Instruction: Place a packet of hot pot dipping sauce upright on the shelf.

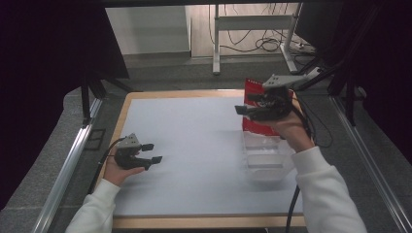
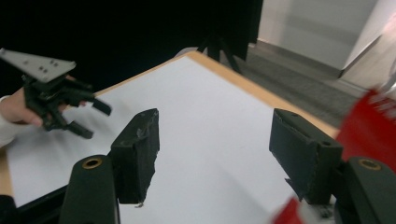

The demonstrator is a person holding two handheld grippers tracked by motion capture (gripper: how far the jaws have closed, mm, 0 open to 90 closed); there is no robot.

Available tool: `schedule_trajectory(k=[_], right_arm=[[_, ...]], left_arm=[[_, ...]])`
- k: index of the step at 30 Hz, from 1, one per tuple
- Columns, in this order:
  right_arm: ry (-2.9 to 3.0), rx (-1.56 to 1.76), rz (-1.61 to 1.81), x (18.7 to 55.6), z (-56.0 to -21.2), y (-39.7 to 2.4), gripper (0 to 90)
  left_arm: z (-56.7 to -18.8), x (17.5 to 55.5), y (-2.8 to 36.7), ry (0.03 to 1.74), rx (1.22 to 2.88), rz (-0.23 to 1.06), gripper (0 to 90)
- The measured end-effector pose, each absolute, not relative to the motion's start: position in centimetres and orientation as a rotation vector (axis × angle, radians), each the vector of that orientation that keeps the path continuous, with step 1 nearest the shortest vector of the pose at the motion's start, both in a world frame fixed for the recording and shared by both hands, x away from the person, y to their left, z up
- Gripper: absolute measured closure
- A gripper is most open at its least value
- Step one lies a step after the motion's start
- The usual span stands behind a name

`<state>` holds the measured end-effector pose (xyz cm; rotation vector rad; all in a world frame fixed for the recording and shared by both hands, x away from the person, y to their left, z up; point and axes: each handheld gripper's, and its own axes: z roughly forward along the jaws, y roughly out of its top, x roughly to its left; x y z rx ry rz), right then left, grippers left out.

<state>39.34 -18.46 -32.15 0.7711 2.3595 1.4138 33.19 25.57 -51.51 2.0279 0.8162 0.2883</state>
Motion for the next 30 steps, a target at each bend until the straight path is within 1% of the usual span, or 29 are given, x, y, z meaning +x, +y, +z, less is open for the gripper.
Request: schedule_trajectory(k=[4, 5, 6, 10, 14, 17, 22, 26, 30], right_arm=[[2.383, 0.794, 1.448, 38.2, -34.7, -17.0, 31.4], [2.401, 0.808, 1.454, 37.7, -36.2, -16.3, 31.0], [2.401, 0.808, 1.454, 37.7, -36.2, -16.3, 31.0], [2.452, 0.819, 1.446, 36.5, -39.4, -14.5, 29.8], [2.513, 0.811, 1.434, 35.6, -41.7, -12.5, 28.6], [2.526, 0.816, 1.461, 34.8, -42.9, -11.3, 27.8], [2.569, 0.780, 1.351, 33.8, -44.8, -9.3, 24.3], [2.620, 0.818, 1.355, 33.5, -46.0, -8.7, 22.9], [2.600, 0.823, 1.285, 33.4, -47.0, -8.5, 20.6]], left_arm=[[-51.7, 33.2, 25.4, 0.818, 2.042, 0.290, 32.4], [-51.7, 33.2, 25.3, 0.817, 2.047, 0.289, 32.3], [-51.8, 33.2, 25.3, 0.816, 2.054, 0.290, 32.3], [-51.9, 33.1, 25.1, 0.816, 2.057, 0.290, 32.2], [-52.0, 32.8, 24.9, 0.819, 2.070, 0.293, 32.1], [-51.9, 32.5, 24.8, 0.814, 2.086, 0.311, 31.8], [-51.9, 32.3, 24.6, 0.830, 2.067, 0.308, 31.5], [-52.0, 32.4, 24.5, 0.832, 2.078, 0.310, 31.0], [-52.1, 32.5, 24.5, 0.831, 2.080, 0.312, 30.1]])
